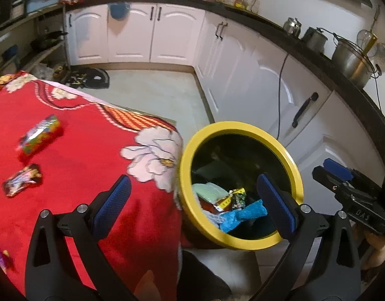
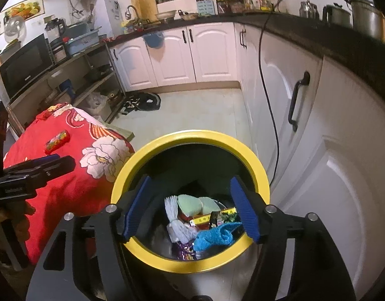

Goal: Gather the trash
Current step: 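Move both open tools back over the wrappers on the table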

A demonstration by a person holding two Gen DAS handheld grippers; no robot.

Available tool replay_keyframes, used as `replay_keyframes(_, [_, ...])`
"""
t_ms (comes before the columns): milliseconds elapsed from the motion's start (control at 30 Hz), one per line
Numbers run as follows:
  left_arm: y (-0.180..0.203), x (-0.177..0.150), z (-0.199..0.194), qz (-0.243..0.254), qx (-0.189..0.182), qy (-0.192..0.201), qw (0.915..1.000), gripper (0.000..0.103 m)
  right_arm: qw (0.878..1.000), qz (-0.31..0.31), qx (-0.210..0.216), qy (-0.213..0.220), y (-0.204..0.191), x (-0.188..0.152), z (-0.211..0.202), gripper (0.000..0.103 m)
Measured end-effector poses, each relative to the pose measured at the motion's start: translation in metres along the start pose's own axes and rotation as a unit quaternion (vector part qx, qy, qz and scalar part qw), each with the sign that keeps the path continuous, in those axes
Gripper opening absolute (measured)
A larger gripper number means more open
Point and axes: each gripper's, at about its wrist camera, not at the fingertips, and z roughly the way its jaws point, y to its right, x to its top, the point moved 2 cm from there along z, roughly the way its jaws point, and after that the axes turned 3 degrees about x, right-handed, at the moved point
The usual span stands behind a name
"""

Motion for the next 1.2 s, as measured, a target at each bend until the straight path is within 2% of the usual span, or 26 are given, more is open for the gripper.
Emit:
replay_keyframes(467, [-0.038,0.002,-0.064,-0.026,0.035,0.056,0.9975,0.092,0.998,-0.038,0.027,0.035,-0.045,0.011,-0.026,0.073])
replay_keyframes(667, [-0.054,-0.003,-0.090,-0.036,0.048,0.075,0.9954,0.092,0.996,-0.055,0.053,0.042,-0.071,0.016,-0.036,0.076])
replay_keyframes(1200, [-0.120,-0.024,-0.163,-0.081,0.097,0.122,0.9846,0.092,0.988,-0.104,0.103,0.054,-0.148,0.025,-0.053,0.079])
